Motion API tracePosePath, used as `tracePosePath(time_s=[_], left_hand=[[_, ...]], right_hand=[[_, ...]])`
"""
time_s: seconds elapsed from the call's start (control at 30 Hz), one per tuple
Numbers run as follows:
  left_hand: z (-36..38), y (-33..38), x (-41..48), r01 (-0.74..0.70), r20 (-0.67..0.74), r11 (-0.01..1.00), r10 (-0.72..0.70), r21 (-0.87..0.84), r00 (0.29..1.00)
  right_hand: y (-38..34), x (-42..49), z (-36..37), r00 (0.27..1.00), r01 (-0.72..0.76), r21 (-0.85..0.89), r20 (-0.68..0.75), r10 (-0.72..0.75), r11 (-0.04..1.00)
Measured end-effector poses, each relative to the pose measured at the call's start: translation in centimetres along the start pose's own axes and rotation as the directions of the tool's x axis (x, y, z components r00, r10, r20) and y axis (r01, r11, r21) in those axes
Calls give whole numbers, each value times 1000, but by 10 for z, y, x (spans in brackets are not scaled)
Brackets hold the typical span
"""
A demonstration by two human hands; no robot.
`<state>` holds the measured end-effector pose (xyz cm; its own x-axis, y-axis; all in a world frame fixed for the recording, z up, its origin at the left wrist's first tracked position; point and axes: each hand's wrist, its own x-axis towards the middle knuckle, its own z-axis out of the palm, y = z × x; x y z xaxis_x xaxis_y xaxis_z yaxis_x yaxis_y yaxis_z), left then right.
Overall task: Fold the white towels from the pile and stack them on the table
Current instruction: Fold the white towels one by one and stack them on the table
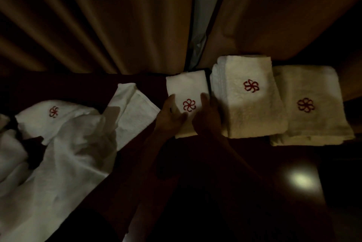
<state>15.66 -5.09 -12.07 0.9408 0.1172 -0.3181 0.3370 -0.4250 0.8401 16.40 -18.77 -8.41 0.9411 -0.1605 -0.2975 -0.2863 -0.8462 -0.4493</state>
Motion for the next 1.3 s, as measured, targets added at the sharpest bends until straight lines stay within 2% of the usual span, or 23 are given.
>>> tracePosePath(time_s=[0.1,0.17,0.23,0.33,0.43,0.57,0.7,0.77,0.87,1.0,1.17,1.3], left_hand=[[0,0,-3,106,-43,993,-104,47,994],[-1,-1,-3,237,-36,971,-236,21,971],[-2,0,-4,300,5,954,-300,6,954],[-3,0,-3,293,27,955,-293,-41,956],[-7,3,0,285,26,958,-285,-2,958],[-18,-2,2,284,2,959,-284,-16,959],[-30,-9,0,302,-55,953,-302,1,952],[-35,-12,1,288,-61,958,-288,-18,956],[-36,-12,1,264,-51,964,-265,-27,963],[-32,-12,-4,121,-70,992,-119,28,990],[-32,-14,-4,23,-4,999,-23,38,1000],[-29,-16,-8,-29,-19,998,30,57,999]], right_hand=[[-2,-9,0,998,-33,226,58,21,974],[0,-9,2,998,-39,265,54,26,963],[-1,-10,2,996,-61,285,84,38,957],[2,-6,8,993,-76,275,107,48,958],[3,-6,10,991,-105,275,105,78,956],[-1,-8,20,994,-74,132,91,62,989],[-6,-13,31,997,-29,269,82,7,963],[-6,-13,33,996,-40,290,87,15,956],[-3,-16,36,997,-66,211,47,57,975],[7,-17,39,993,-19,351,112,-22,936],[5,-14,42,998,-12,327,70,-11,945],[4,-17,46,995,-20,324,102,-14,946]])
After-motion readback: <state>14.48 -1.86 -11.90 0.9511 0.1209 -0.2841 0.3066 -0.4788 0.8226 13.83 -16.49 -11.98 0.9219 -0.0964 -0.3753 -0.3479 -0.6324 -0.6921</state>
